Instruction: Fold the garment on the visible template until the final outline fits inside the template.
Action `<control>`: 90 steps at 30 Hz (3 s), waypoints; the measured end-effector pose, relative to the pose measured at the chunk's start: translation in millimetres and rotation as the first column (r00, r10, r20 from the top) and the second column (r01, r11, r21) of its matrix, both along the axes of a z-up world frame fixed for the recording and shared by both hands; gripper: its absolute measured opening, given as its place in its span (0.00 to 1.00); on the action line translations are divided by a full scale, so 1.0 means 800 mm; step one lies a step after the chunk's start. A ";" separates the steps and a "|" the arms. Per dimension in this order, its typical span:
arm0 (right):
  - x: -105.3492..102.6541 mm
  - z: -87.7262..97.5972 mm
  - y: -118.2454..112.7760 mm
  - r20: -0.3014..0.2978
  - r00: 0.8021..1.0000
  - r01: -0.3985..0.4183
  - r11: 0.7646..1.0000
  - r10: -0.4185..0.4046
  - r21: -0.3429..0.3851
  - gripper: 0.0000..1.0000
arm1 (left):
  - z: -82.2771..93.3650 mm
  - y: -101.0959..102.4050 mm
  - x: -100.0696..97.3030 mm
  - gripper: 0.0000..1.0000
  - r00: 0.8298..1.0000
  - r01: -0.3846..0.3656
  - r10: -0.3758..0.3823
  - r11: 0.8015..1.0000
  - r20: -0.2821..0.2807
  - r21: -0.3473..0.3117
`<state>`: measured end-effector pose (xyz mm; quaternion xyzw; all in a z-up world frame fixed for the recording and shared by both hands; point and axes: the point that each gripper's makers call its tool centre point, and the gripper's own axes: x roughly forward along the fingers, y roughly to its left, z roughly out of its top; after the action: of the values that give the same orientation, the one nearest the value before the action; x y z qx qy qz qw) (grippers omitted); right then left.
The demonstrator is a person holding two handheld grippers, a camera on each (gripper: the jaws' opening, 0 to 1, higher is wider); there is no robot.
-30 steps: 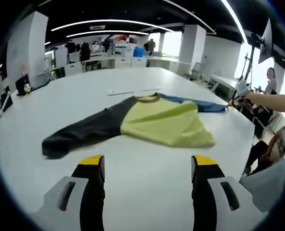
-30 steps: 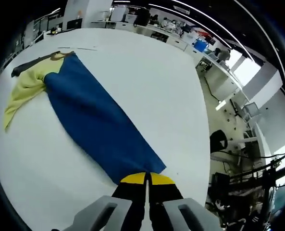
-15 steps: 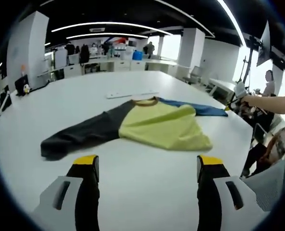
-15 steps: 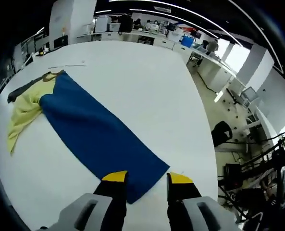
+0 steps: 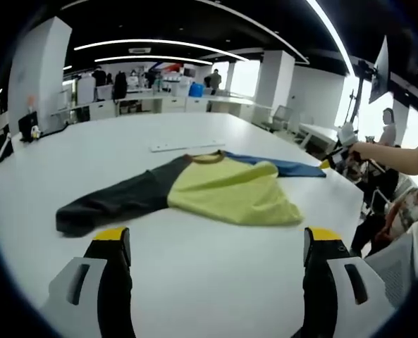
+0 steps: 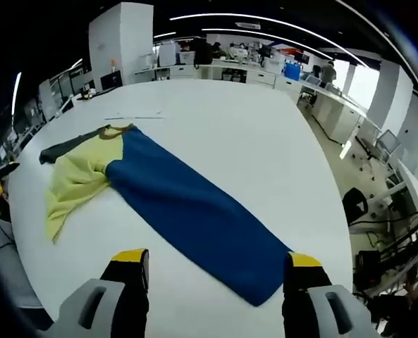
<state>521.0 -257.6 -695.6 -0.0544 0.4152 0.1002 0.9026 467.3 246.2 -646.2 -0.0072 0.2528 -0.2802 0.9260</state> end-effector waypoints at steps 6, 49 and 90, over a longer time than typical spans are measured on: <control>0.001 0.007 0.044 0.012 0.999 -0.040 0.994 0.039 0.098 0.80 | 0.000 0.004 -0.006 0.99 1.000 0.010 -0.010 1.000 0.000 0.003; -0.056 -0.020 0.368 0.069 0.671 -0.741 0.671 0.738 0.037 0.57 | 0.012 -0.017 -0.034 0.99 0.994 0.108 -0.108 0.994 0.012 0.018; 0.006 0.004 0.392 0.154 0.676 -0.725 0.688 0.721 -0.042 0.00 | -0.008 -0.015 -0.041 0.95 0.995 0.098 -0.098 0.995 -0.033 0.021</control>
<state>525.7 56.2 -692.7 -0.2117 0.2857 0.4484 0.8201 434.4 234.2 -652.2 0.0113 0.2707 -0.3223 0.9071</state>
